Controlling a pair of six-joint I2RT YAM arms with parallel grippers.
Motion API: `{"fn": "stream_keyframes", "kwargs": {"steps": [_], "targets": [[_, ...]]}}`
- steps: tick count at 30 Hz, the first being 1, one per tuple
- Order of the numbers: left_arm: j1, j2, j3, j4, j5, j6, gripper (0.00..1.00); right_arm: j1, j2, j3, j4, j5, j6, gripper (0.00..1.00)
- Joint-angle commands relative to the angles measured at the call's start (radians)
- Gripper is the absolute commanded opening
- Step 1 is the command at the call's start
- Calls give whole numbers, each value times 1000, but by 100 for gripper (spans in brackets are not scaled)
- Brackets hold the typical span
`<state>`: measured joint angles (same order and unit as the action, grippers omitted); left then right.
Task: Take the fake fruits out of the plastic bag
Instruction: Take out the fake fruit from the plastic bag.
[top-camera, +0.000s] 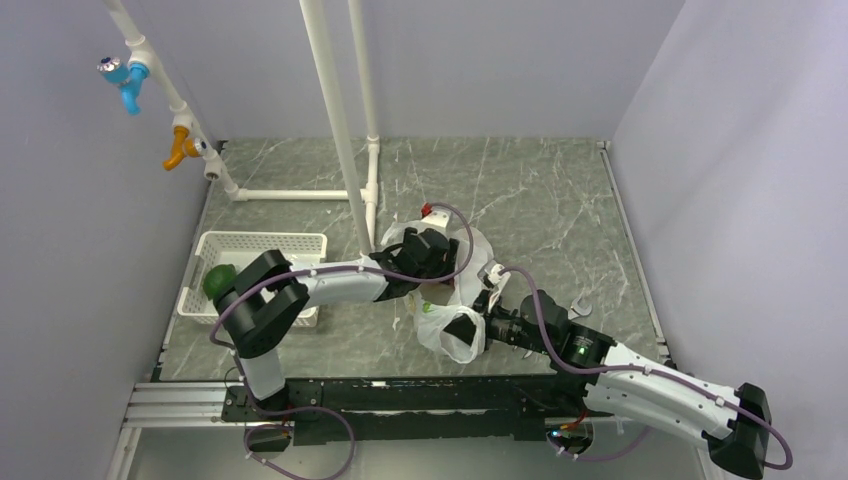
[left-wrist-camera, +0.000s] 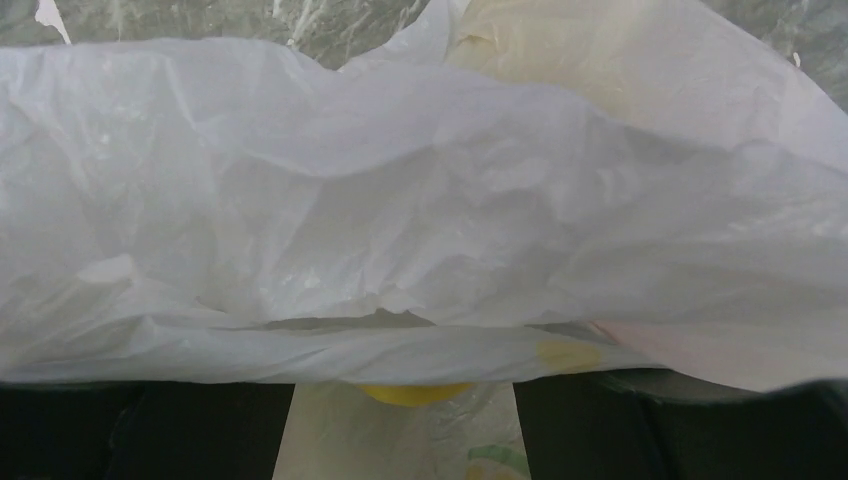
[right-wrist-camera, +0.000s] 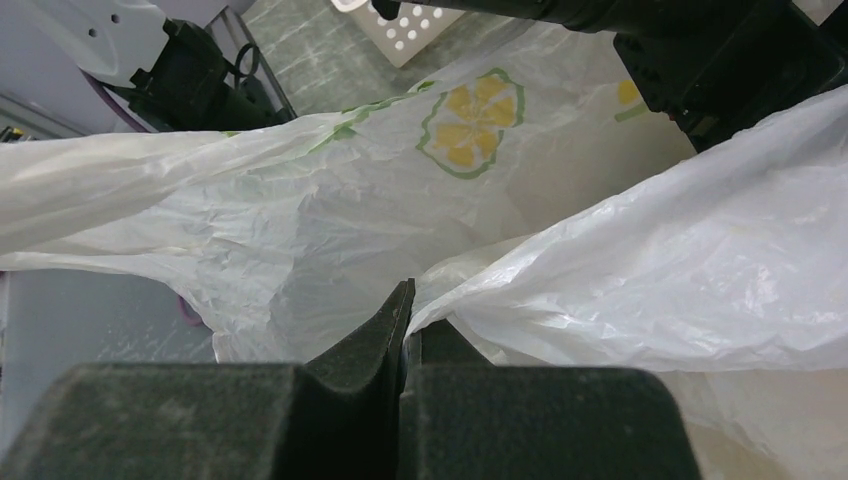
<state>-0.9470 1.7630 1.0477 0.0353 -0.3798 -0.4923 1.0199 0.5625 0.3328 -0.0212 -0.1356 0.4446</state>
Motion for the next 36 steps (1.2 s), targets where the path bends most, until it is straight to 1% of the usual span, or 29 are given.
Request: {"fn": "stream_keyframes", "kwargs": {"steps": [1,3,6,8,10,11,14,15,18,21,24,28,31,36], "targets": [[-2,26,-2,-54,-60,-40,76,4,-32,3,-3,5,-11,0],[-3,38,-10,-62,-69,-39,74,4,-45,-1,-12,20,-9,0],[-4,54,-6,-60,-74,0,64,5,-51,4,-21,36,-13,0],[-1,73,21,-93,-72,16,57,4,-49,12,-29,43,-20,0],[-1,89,49,-135,-65,33,55,4,-56,13,-37,57,-24,0],[-1,93,55,-146,-58,41,53,4,-66,10,-40,64,-26,0],[-1,63,46,-165,-42,49,34,5,-84,2,-43,83,-28,0],[-1,44,43,-177,-40,49,32,5,-85,2,-46,92,-32,0],[-5,-42,18,-195,-11,56,29,5,-73,7,-59,115,-44,0],[-11,-155,-28,-184,21,68,29,5,-59,11,-65,145,-43,0],[-12,-243,-55,-187,81,73,28,5,-56,12,-74,231,-22,0],[-14,-313,-45,-263,150,59,23,4,-47,9,-79,337,2,0],[-20,-401,-87,-280,161,31,23,4,-26,-1,-74,423,16,0],[-20,-548,-138,-314,243,2,23,3,30,35,-89,489,8,0]]}}
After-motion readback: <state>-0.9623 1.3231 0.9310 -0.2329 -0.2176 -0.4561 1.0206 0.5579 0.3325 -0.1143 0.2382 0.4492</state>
